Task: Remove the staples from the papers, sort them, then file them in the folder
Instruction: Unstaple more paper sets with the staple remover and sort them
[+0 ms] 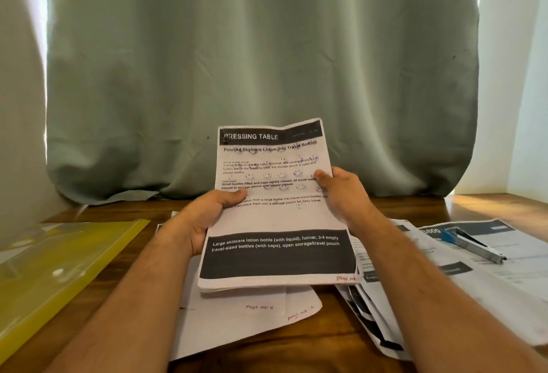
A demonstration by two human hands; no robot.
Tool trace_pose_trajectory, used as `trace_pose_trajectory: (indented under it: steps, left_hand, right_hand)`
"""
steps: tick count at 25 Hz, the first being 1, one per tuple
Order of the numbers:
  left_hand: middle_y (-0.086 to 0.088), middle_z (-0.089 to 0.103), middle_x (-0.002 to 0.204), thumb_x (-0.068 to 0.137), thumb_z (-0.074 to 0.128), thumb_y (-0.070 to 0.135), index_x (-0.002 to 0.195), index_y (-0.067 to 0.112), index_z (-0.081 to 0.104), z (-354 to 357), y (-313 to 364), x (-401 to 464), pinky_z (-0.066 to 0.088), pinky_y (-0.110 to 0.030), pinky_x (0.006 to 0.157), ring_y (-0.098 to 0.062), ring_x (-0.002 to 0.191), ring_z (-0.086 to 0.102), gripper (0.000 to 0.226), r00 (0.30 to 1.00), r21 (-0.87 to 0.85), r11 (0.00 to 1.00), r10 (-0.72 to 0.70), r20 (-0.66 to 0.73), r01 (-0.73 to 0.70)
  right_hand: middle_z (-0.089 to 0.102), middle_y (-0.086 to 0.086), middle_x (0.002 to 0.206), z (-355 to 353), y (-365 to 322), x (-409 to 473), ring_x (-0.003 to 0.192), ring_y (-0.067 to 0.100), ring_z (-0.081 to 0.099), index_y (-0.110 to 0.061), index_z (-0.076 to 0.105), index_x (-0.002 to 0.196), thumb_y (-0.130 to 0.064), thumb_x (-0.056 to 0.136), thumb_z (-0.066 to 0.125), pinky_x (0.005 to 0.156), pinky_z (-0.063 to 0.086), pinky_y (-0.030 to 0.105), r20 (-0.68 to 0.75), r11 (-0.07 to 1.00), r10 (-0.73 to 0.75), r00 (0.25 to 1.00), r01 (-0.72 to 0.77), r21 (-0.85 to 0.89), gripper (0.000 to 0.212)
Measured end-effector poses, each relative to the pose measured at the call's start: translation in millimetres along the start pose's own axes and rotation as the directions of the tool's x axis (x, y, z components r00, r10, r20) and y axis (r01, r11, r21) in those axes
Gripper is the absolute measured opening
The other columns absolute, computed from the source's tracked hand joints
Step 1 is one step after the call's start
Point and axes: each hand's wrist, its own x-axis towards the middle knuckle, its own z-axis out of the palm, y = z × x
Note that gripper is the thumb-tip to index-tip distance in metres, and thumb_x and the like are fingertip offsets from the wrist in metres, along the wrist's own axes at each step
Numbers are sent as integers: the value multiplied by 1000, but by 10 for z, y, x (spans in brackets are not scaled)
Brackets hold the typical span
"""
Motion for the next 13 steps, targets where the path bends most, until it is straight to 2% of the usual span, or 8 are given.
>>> trace_pose_trajectory:
  steps: [1, 3, 5, 9, 11, 13]
  left_hand:
    - [-20, 72, 116, 99, 54, 15, 123, 9, 64, -10, -19, 0, 63, -50, 67, -37, 86, 75, 27, 1000, 19, 999, -31, 3, 31]
    - [-21, 72, 117, 97, 58, 16, 126, 10, 63, -32, -60, 1, 63, -49, 67, -37, 85, 75, 31, 995, 77, 992, -104, 3, 103]
    - [-20, 72, 117, 94, 61, 17, 128, 11, 63, -33, -97, 0, 63, -48, 70, -37, 86, 75, 35, 987, 135, 978, -163, 4, 161]
    - [-19, 72, 118, 90, 68, 21, 129, 13, 63, -38, -141, -5, 62, -47, 73, -37, 93, 74, 41, 970, 197, 951, -243, -2, 239]
    - [-19, 71, 119, 87, 70, 21, 130, 12, 63, -46, -155, -19, 61, -48, 77, -37, 93, 74, 45, 964, 216, 942, -265, 9, 257]
    - [-19, 71, 119, 84, 71, 21, 130, 11, 63, -44, -160, -29, 60, -48, 81, -37, 93, 74, 47, 961, 239, 935, -276, 20, 264]
  right_hand:
    - [77, 8, 86, -33, -15, -7, 68, 23, 75, -14, 65, 101, -35, 100, 56, 60, 59, 32, 30, 996, 89, 996, -88, -30, 23]
    - [77, 9, 87, -88, -25, -16, 75, 32, 75, -14, 65, 105, -48, 96, 56, 76, 61, 45, 62, 966, 246, 967, -238, -105, 36]
    - [77, 9, 89, -114, -18, -8, 79, 33, 75, -13, 65, 106, -52, 95, 54, 85, 58, 51, 10, 946, 288, 958, -282, -157, 42]
    - [75, 10, 90, -109, 6, -5, 75, 28, 74, -11, 62, 104, -51, 97, 52, 84, 60, 44, -95, 903, 325, 941, -339, -265, 41]
    - [76, 10, 88, -116, 18, -14, 76, 30, 75, -11, 61, 105, -48, 96, 56, 83, 60, 49, -92, 900, 363, 927, -375, -224, 39]
    - [77, 10, 88, -152, 73, 33, 81, 32, 75, -9, 63, 108, -44, 96, 59, 82, 60, 48, -90, 927, 357, 930, -365, -90, 38]
